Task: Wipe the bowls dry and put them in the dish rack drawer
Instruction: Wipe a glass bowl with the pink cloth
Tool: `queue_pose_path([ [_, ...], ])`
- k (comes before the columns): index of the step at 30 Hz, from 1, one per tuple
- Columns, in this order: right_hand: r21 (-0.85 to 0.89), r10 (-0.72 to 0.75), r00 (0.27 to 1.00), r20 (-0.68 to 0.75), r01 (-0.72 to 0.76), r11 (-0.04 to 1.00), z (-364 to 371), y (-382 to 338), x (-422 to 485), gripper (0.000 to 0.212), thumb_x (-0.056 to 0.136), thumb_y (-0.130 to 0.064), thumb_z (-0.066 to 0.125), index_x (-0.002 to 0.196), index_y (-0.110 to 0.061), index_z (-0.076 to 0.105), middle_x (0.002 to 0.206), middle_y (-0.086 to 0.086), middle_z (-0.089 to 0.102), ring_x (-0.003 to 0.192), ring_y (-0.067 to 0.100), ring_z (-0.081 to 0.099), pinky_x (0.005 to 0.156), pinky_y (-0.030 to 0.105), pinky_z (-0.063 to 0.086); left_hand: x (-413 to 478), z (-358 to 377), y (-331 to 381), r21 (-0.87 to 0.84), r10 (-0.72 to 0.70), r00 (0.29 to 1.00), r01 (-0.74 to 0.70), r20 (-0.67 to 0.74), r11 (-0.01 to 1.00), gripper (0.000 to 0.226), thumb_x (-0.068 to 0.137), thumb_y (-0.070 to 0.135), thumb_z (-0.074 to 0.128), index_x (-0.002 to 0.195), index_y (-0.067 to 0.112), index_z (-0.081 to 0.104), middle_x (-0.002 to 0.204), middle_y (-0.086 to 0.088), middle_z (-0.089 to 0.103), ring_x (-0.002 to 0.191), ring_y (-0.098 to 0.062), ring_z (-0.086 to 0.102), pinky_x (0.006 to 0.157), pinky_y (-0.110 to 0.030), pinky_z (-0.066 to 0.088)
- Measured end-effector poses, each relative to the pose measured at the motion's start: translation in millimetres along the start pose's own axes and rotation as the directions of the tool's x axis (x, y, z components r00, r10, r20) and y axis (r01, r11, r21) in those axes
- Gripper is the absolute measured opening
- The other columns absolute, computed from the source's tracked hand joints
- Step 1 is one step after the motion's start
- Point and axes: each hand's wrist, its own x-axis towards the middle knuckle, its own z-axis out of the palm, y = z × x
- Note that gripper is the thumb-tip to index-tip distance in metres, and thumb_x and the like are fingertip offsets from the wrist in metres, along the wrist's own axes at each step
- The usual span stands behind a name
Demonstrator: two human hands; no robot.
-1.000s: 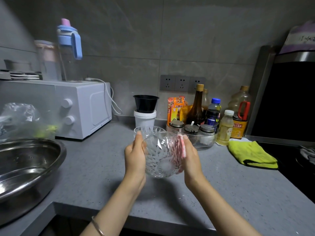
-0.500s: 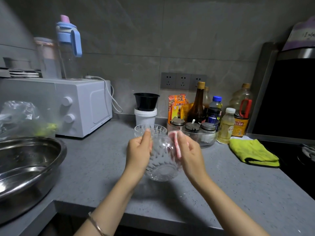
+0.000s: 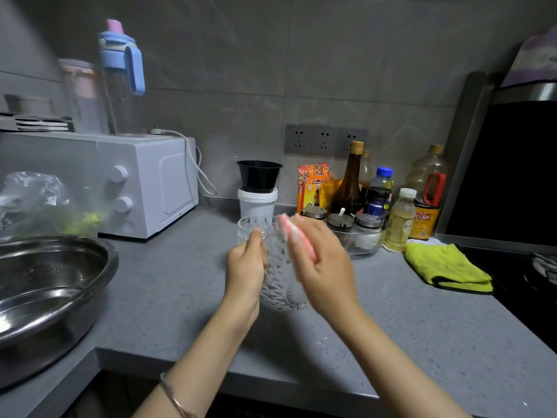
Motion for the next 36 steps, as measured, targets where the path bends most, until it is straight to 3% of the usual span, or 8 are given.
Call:
queue_pose_path([
  [4,0.593,0.362,0.921,0.143,-0.373,0.714,-6,5,6,0.028,0.093,-0.046,0.049,0.102,-0.029,0.069,0.091,0.006,0.069,0.083,0.003,0.067,0.069,0.021,0.055,1,-6,-2,-0.086,-0.035,0.999,0.032,-0.034,0.996,0.032,0.086,0.046,0.057,0.087,0.014,0.057,0.081,-0.009,0.054,0.073,-0.023,0.05,0.069,-0.034,0.041],
  [9,0.609,0.582,0.77,0.26,-0.599,0.52,-13,11,5,0.038,0.094,-0.039,0.046,0.087,-0.01,0.07,0.078,0.009,0.073,0.071,0.019,0.071,0.066,0.031,0.057,-1,-7,2,-0.074,-0.074,0.997,0.073,-0.01,0.995,0.038,0.096,0.034,0.05,0.072,0.01,0.067,0.061,0.0,0.07,0.062,-0.014,0.067,0.062,-0.025,0.053],
  [14,0.463,0.521,0.819,0.242,-0.569,0.68,-23,15,17,0.045,0.092,-0.043,0.049,0.06,-0.012,0.057,0.061,0.015,0.055,0.052,0.022,0.052,0.048,0.021,0.042,5,-14,11,0.208,0.007,0.991,-0.036,0.137,0.977,0.051,0.099,0.038,0.041,0.076,0.002,0.069,0.067,-0.006,0.07,0.063,-0.011,0.064,0.056,-0.015,0.048],
  [20,0.33,0.243,0.942,0.231,-0.311,0.891,-13,13,12,0.061,0.098,-0.04,0.044,0.06,0.008,0.05,0.052,0.013,0.049,0.045,0.018,0.042,0.047,0.025,0.032,-6,-4,17,0.427,0.233,0.926,-0.348,0.299,0.835,0.062,0.096,0.034,0.049,0.038,0.018,0.038,0.036,0.004,0.036,0.038,-0.012,0.035,0.049,-0.024,0.029],
  [24,0.38,0.188,0.98,0.064,-0.198,0.904,-3,14,-9,0.043,0.099,-0.043,0.034,0.101,-0.018,0.069,0.083,-0.006,0.068,0.074,0.001,0.062,0.065,0.019,0.048,-3,-7,8,0.278,0.142,0.984,-0.167,0.11,0.946,0.05,0.092,0.034,0.055,0.047,0.015,0.043,0.05,-0.01,0.039,0.045,-0.014,0.037,0.055,-0.026,0.03],
  [28,0.06,-0.091,0.994,0.053,0.088,0.994,9,15,-41,0.046,0.102,-0.039,0.021,0.148,-0.04,0.02,0.155,-0.007,0.025,0.144,0.012,0.02,0.117,0.032,0.02,1,-7,7,-0.003,-0.07,0.996,0.07,-0.064,0.998,0.025,0.089,0.027,0.055,0.073,0.009,0.057,0.061,-0.009,0.054,0.059,-0.018,0.052,0.057,-0.026,0.043],
  [33,-0.257,-0.329,0.941,0.075,0.337,0.906,10,17,-33,0.045,0.101,-0.041,0.03,0.143,-0.027,0.036,0.151,0.005,0.033,0.141,0.025,0.026,0.113,0.046,0.027,-3,-6,11,0.052,-0.099,0.995,0.1,-0.022,0.994,0.031,0.093,0.022,0.049,0.065,0.011,0.055,0.046,0.0,0.051,0.038,-0.011,0.047,0.04,-0.014,0.035],
  [36,-0.129,-0.159,0.987,0.037,0.163,0.978,-1,12,-13,0.042,0.098,-0.047,0.032,0.133,-0.033,0.05,0.131,-0.005,0.055,0.12,0.007,0.049,0.095,0.033,0.046,-5,-5,9,0.124,-0.079,0.996,0.074,0.034,0.989,0.03,0.094,0.026,0.051,0.07,0.009,0.055,0.051,-0.004,0.045,0.047,-0.014,0.044,0.046,-0.019,0.035],
])
